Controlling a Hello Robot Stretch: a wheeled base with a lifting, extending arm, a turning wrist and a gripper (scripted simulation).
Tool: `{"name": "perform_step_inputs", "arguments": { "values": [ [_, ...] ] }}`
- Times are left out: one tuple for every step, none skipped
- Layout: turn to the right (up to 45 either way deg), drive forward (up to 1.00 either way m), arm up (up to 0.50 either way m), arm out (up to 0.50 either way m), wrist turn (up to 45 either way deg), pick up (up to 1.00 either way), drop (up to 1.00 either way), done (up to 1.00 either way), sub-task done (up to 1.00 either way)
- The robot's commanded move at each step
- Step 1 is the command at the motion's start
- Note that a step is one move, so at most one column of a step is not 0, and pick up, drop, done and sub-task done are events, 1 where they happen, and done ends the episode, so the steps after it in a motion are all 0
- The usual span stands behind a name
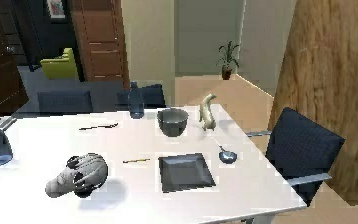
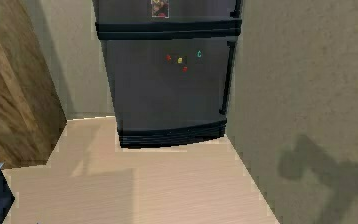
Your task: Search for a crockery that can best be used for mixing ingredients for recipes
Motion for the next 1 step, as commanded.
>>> {"name": "perform_step_inputs", "arguments": {
  "values": [
    [0.0, 0.00, 0.00, 0.00, 0.0, 0.00, 0.00, 1.00, 0.00]
  ]
}}
